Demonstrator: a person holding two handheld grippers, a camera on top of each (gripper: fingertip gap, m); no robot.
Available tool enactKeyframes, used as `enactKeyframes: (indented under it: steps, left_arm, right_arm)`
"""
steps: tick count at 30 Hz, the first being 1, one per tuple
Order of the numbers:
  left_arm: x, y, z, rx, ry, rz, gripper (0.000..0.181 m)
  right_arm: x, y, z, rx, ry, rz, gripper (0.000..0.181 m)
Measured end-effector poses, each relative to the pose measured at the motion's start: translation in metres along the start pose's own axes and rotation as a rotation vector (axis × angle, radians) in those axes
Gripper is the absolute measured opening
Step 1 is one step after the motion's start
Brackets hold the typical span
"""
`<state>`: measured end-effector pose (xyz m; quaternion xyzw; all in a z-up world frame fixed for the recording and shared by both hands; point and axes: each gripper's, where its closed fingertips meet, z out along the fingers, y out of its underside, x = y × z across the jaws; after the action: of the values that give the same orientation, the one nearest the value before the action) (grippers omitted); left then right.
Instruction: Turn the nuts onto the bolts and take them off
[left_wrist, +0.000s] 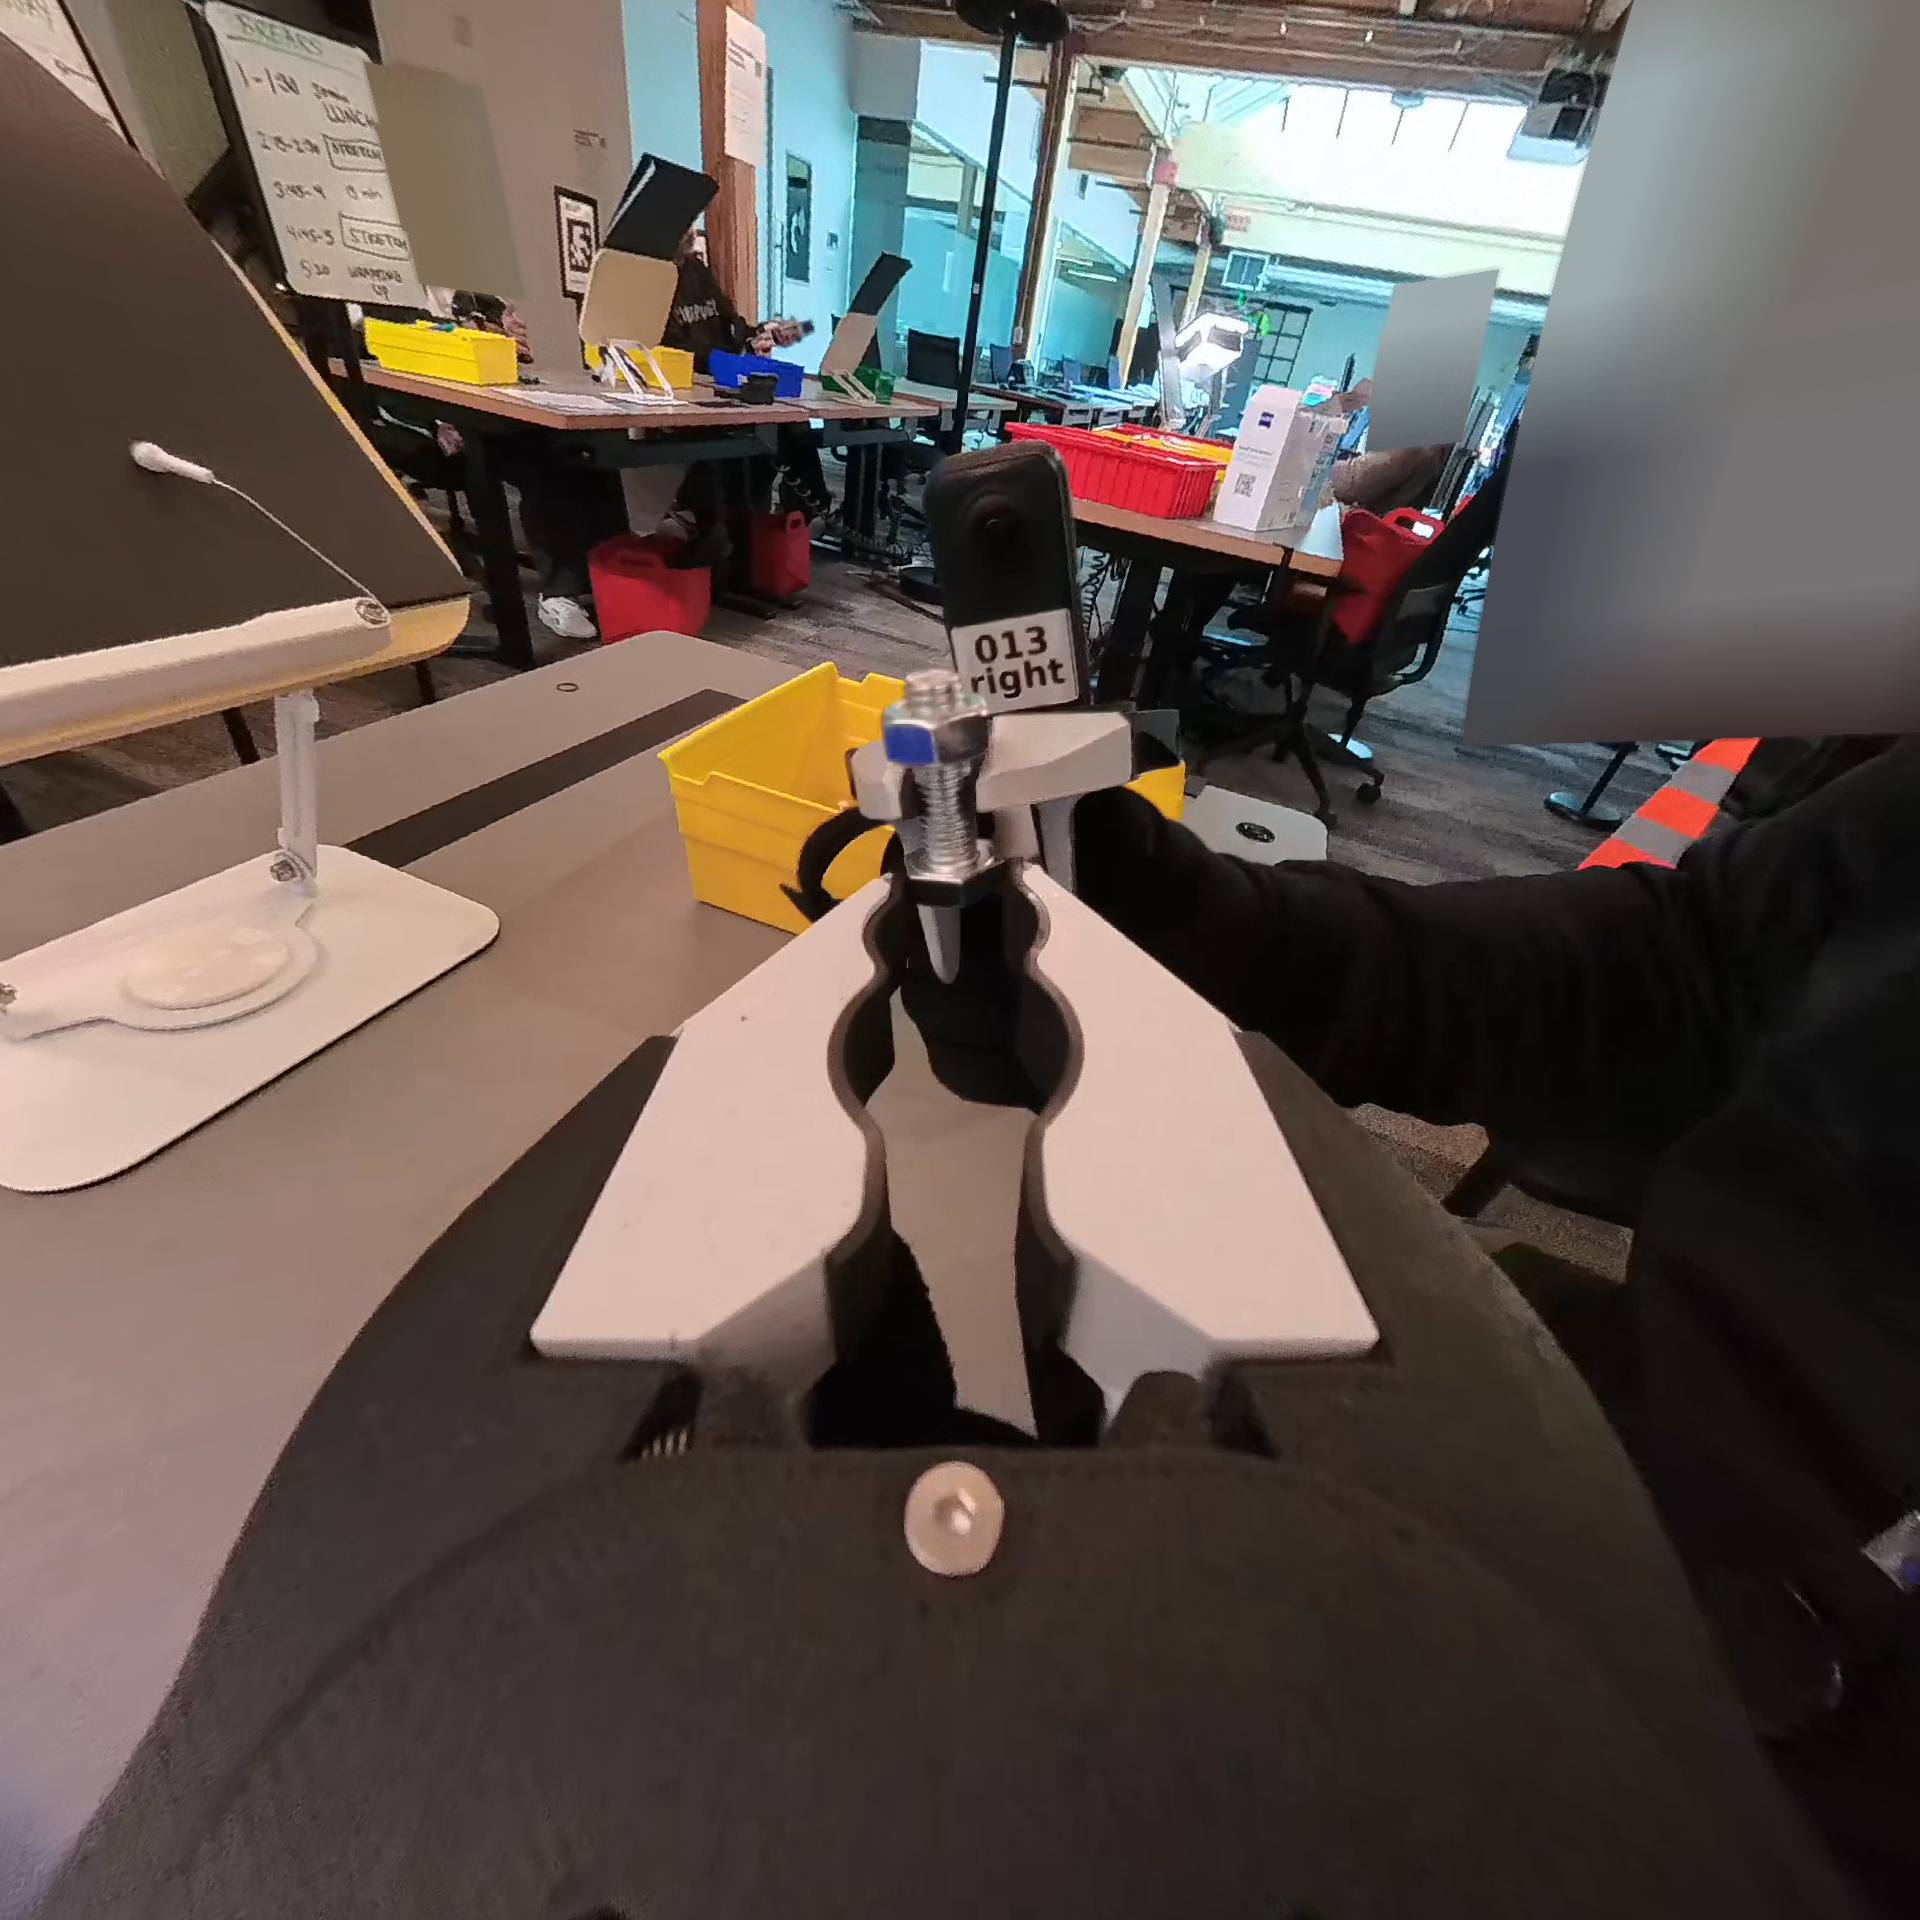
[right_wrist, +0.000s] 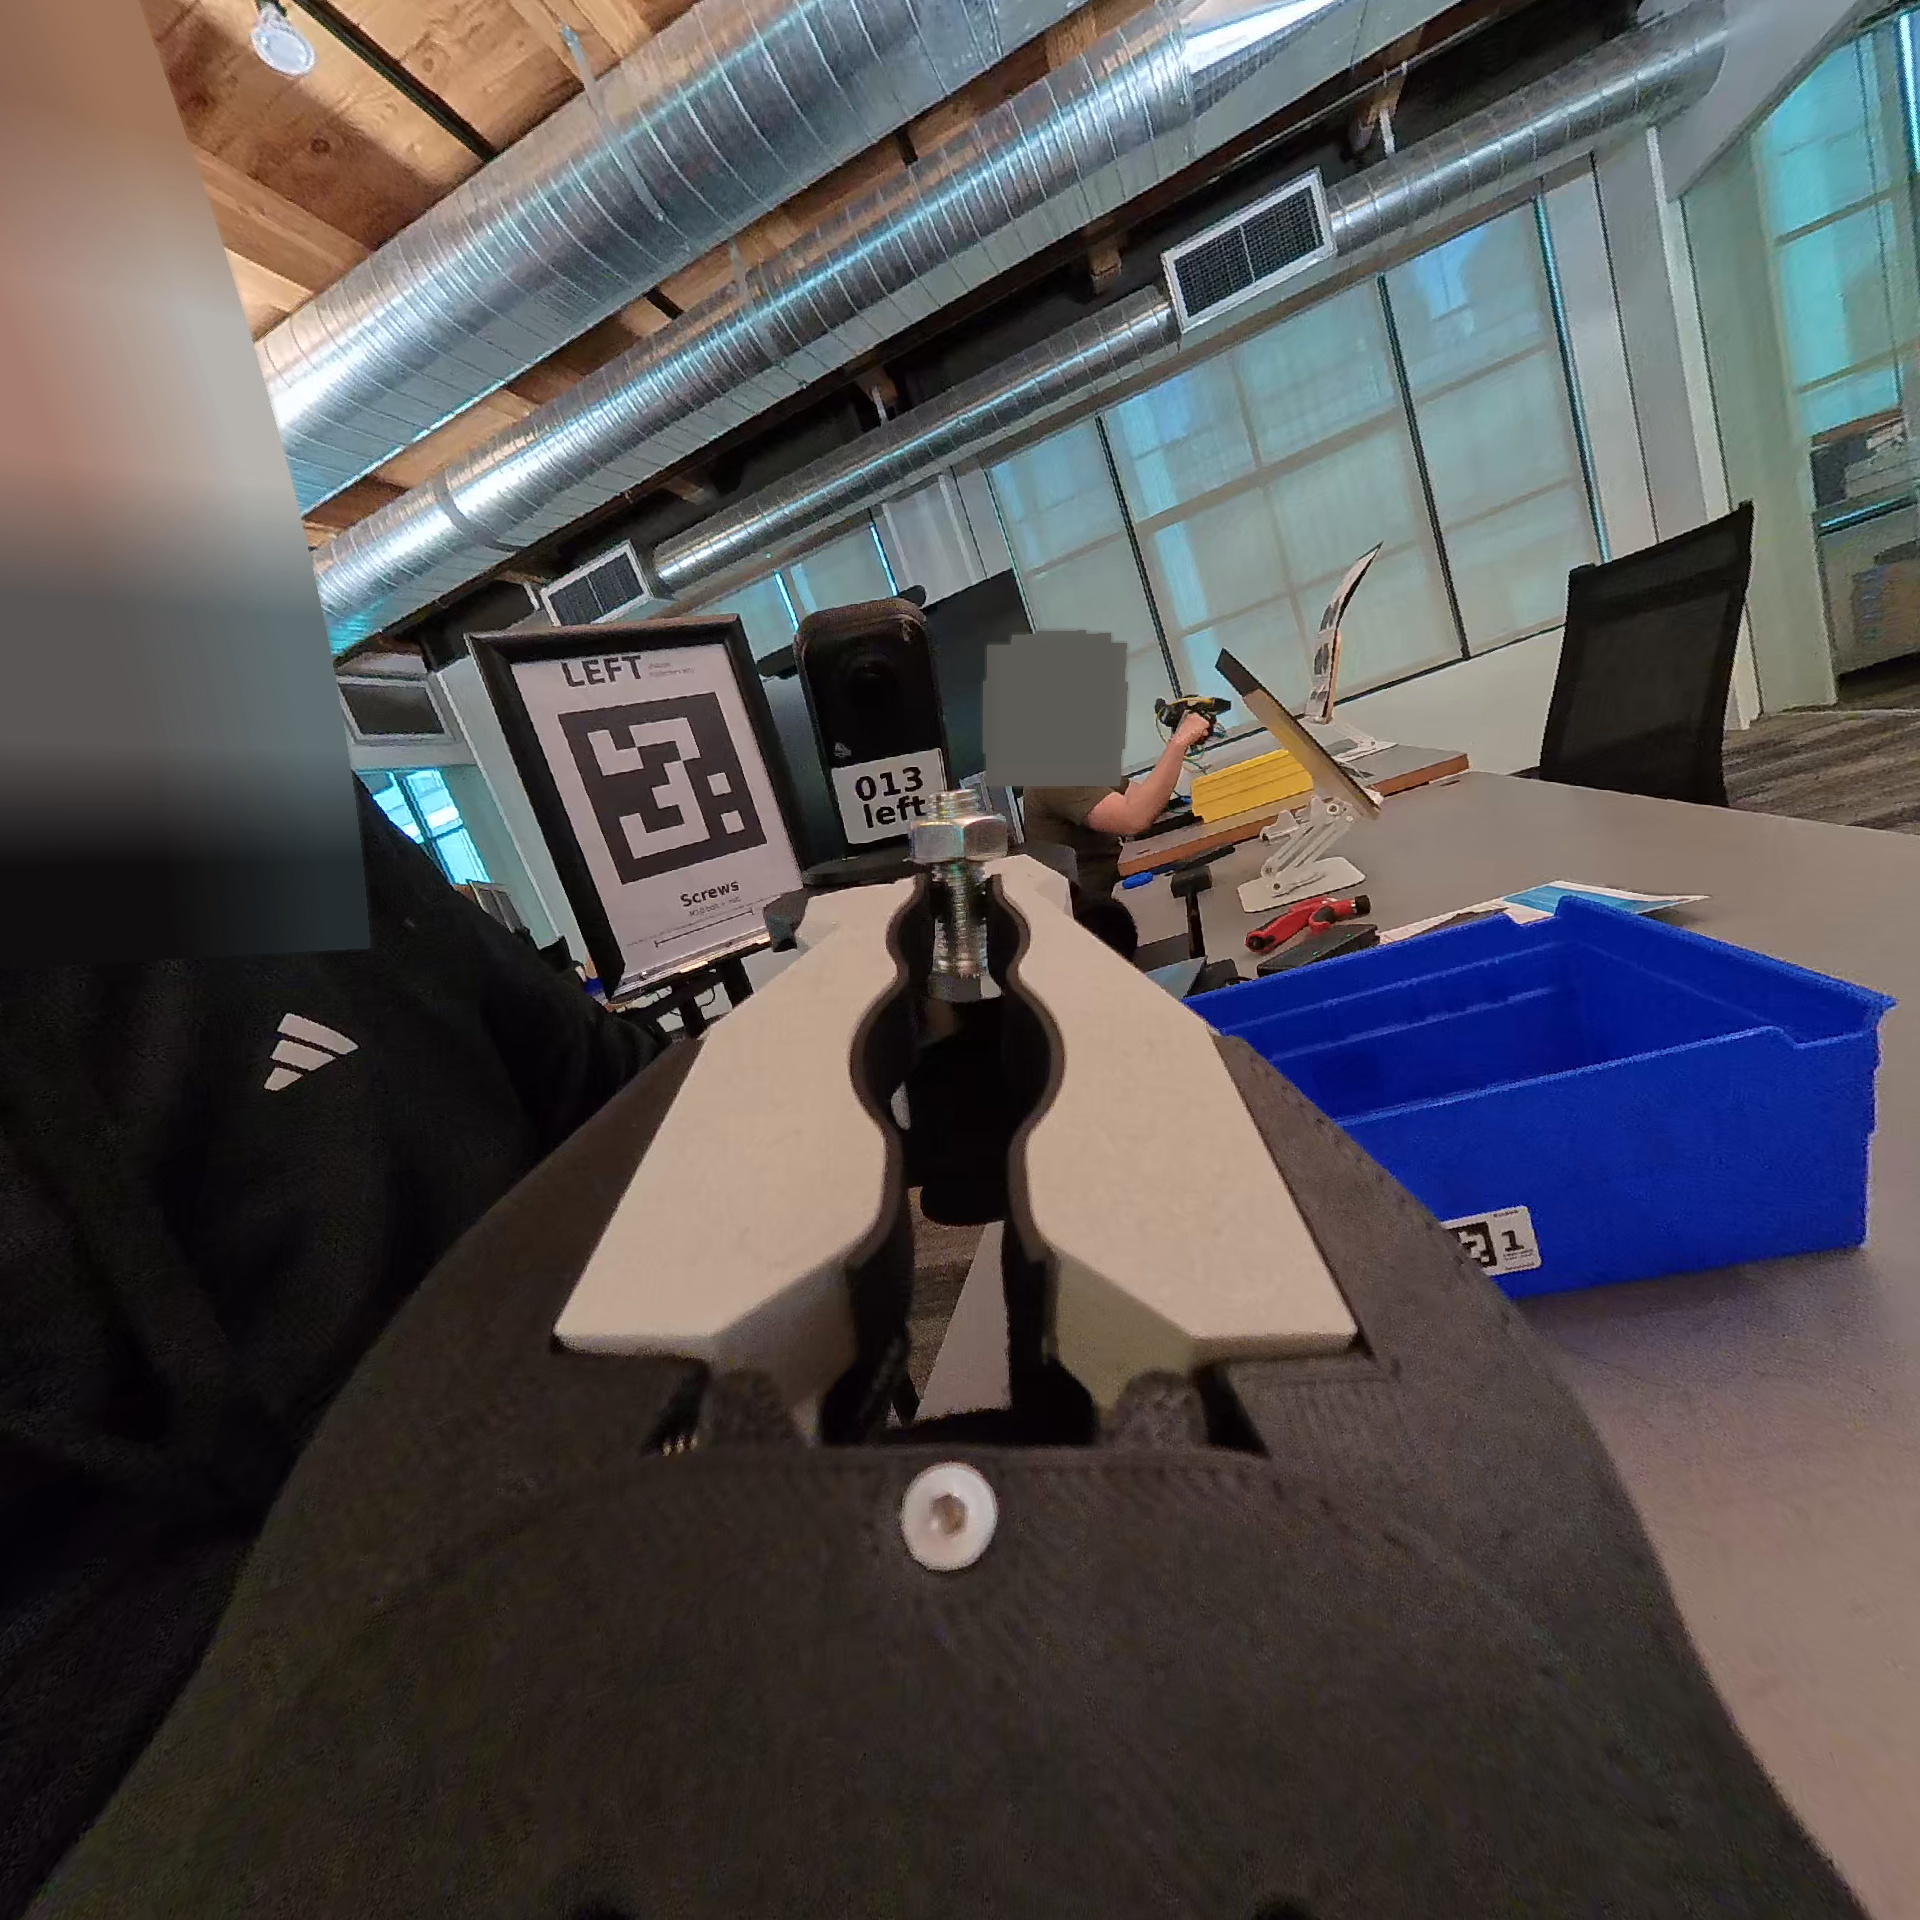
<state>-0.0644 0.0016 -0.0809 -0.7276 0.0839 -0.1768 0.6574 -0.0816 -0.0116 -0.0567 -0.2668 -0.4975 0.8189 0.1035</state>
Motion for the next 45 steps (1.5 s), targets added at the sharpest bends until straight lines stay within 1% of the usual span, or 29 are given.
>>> enactKeyframes:
  steps: [7, 13, 18, 22, 25, 27, 28, 31, 34, 37, 40, 45]
  left_arm:
    - [-0.001, 0.002, 0.004, -0.007, -0.010, -0.005, 0.025]
    - [0.004, -0.001, 0.005, 0.028, 0.035, -0.060, 0.022]
    - [0.004, -0.004, 0.005, 0.050, 0.032, -0.074, 0.016]
    - [0.005, -0.005, 0.005, 0.064, 0.038, -0.073, 0.016]
    - [0.005, -0.004, 0.005, 0.061, 0.018, -0.031, 0.016]
    - [0.003, -0.003, 0.004, 0.048, -0.017, 0.031, 0.016]
    - [0.002, -0.002, 0.004, 0.030, -0.038, 0.070, 0.016]
    - [-0.002, 0.003, 0.004, -0.037, -0.120, 0.225, 0.016]
    - [-0.004, 0.007, 0.005, -0.097, -0.188, 0.368, 0.017]
    - [-0.003, 0.009, 0.007, -0.129, -0.220, 0.447, 0.016]
    - [-0.002, 0.010, 0.008, -0.142, -0.237, 0.485, 0.017]
    - [-0.003, 0.009, 0.007, -0.141, -0.246, 0.492, 0.017]
  right_arm:
    - [-0.003, -0.003, -0.001, 0.015, -0.009, -0.027, 0.007]
    - [-0.004, 0.000, 0.001, 0.018, -0.017, -0.034, 0.007]
    - [-0.005, -0.001, 0.001, 0.023, -0.001, -0.067, 0.008]
    - [-0.006, -0.001, 0.001, 0.023, 0.001, -0.096, 0.008]
    - [-0.007, -0.001, 0.001, 0.016, -0.001, -0.097, 0.007]
    - [-0.005, -0.004, 0.001, 0.016, 0.007, -0.083, 0.029]
    - [-0.005, -0.006, 0.000, 0.019, 0.010, -0.086, 0.026]
    - [-0.005, -0.007, -0.004, -0.028, 0.041, -0.151, 0.031]
    - [-0.010, -0.002, -0.002, -0.112, 0.053, -0.243, 0.031]
    - [-0.013, 0.004, -0.001, -0.177, 0.068, -0.304, 0.029]
    - [-0.013, 0.004, -0.001, -0.191, 0.080, -0.329, 0.019]
    - [-0.013, 0.003, -0.001, -0.194, 0.094, -0.349, 0.018]
